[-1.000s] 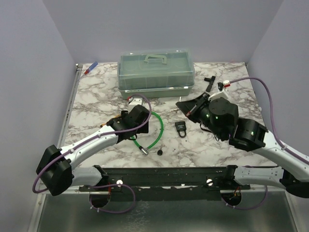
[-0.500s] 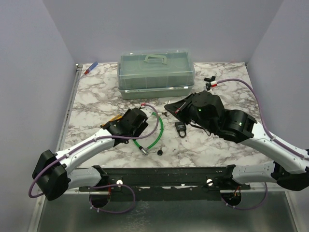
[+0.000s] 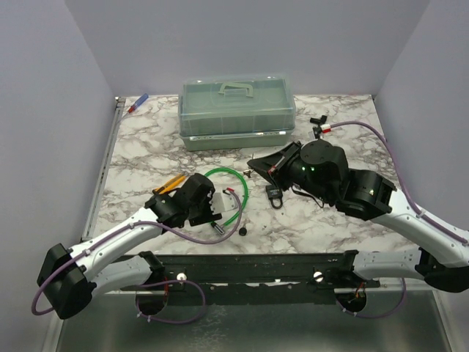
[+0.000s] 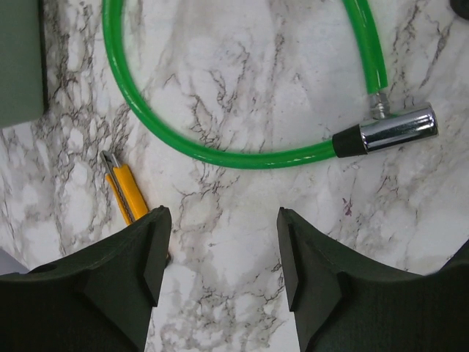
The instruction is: Unlock with the key
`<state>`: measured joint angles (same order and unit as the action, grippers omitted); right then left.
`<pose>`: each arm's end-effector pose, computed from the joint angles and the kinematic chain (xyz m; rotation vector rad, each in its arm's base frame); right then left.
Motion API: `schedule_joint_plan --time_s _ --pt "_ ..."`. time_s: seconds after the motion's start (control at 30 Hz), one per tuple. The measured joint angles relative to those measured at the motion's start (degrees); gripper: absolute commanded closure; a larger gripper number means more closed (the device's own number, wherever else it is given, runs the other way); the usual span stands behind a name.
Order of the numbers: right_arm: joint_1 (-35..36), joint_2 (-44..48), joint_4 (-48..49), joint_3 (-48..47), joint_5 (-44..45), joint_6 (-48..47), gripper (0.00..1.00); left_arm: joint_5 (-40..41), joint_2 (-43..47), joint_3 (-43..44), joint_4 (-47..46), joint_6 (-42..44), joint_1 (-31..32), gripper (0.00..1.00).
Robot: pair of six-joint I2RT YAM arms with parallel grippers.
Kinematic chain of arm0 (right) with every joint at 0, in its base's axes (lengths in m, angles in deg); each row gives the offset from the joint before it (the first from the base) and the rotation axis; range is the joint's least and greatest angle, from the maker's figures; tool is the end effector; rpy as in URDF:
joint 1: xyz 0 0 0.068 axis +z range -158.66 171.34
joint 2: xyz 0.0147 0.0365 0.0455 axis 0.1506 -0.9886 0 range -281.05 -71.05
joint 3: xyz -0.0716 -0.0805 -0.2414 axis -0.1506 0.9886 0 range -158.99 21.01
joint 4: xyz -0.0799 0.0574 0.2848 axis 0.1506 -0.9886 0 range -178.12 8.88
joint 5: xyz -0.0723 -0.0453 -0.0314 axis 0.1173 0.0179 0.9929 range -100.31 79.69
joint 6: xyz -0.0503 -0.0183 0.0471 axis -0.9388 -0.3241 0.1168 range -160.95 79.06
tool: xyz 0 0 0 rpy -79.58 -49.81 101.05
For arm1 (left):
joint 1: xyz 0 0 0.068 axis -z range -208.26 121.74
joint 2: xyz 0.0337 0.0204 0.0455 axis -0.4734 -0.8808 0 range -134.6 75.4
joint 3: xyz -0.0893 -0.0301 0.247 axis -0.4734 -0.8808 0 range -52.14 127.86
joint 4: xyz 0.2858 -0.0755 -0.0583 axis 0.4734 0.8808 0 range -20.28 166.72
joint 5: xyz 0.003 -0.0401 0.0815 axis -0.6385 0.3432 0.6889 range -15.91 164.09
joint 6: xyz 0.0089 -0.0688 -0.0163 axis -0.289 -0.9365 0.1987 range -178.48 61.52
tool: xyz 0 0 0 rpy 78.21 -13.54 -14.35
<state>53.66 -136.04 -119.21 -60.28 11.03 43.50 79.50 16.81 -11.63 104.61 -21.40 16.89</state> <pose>0.1538 0.2471 0.4352 0.6834 2.0622 1.2824 0.1860 -0.1791 0.1935 1.6077 1.9020 0.0586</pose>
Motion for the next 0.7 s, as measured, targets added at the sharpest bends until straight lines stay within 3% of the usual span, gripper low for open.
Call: schedule_joint_plan --time_s 0.33,0.7 --pt "0.0 15.6 3.8 20.9 1.7 -1.9 0.99 -3.8 -3.7 -5.7 -2.3 11.5 0.4 0.37" --pt "0.0 29.0 4.1 29.4 3.8 -4.0 0.99 -9.8 -13.4 -5.9 -8.5 16.3 1.1 0.44"
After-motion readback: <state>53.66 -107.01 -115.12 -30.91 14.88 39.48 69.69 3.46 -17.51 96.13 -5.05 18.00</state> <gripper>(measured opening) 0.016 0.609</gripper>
